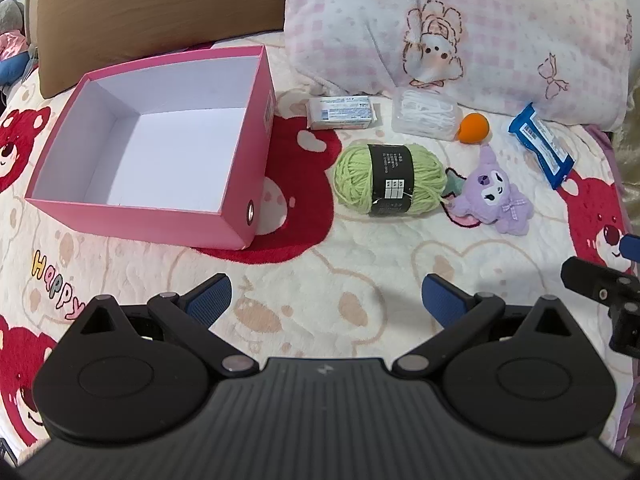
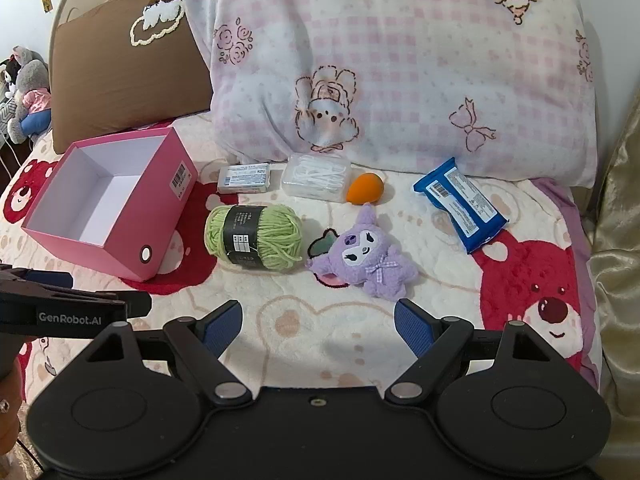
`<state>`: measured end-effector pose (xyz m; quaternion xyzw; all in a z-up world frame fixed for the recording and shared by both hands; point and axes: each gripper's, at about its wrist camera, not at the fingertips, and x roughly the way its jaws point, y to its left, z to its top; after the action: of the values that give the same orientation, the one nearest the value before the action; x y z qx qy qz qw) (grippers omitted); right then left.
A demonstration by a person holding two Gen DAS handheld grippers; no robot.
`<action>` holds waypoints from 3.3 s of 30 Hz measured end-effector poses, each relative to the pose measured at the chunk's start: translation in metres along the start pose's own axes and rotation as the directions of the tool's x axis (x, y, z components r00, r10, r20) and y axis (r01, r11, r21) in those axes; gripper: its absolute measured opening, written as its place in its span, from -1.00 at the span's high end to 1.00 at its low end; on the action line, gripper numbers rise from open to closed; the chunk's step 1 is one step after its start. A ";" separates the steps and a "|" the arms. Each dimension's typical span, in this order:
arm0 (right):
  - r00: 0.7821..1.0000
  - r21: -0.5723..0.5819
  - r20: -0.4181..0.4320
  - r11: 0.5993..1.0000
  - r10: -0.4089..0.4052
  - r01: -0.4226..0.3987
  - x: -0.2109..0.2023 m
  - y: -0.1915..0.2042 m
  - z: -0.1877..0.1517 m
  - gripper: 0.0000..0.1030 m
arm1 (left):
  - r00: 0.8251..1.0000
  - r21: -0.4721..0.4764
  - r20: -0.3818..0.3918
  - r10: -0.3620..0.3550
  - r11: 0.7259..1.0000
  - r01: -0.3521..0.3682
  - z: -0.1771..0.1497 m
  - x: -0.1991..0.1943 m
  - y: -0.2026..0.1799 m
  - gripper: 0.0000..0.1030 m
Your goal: Organize objects
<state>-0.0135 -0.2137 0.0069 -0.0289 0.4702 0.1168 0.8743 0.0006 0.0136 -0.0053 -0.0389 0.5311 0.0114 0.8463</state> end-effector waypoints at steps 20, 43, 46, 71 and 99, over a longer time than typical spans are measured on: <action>1.000 0.006 0.007 1.000 0.000 0.000 -0.001 -0.002 0.001 -0.67 | 1.000 0.000 0.007 -0.002 1.000 0.002 -0.003 -0.003 -0.002 -1.00; 1.000 -0.002 0.019 1.000 -0.010 0.010 -0.003 0.001 0.001 -0.67 | 1.000 -0.003 0.008 -0.002 1.000 0.002 -0.004 -0.004 -0.003 -1.00; 1.000 -0.002 0.019 1.000 -0.011 0.011 -0.003 0.002 0.001 -0.67 | 1.000 -0.003 0.008 -0.002 1.000 0.002 -0.004 -0.004 -0.003 -1.00; 0.999 -0.028 0.041 0.999 0.024 -0.023 -0.006 0.002 -0.001 -0.68 | 1.000 -0.005 0.016 -0.010 1.000 0.010 -0.005 -0.004 -0.011 -1.00; 0.927 -0.291 0.138 0.909 0.349 -0.299 0.120 -0.001 0.002 -0.68 | 0.987 0.023 0.075 -0.145 0.989 0.143 0.055 0.096 -0.024 -0.38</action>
<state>0.0520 -0.1931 -0.0918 -0.0557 0.3644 0.3249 0.8709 0.0929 -0.0077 -0.0668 -0.0691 0.4941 -0.0531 0.8650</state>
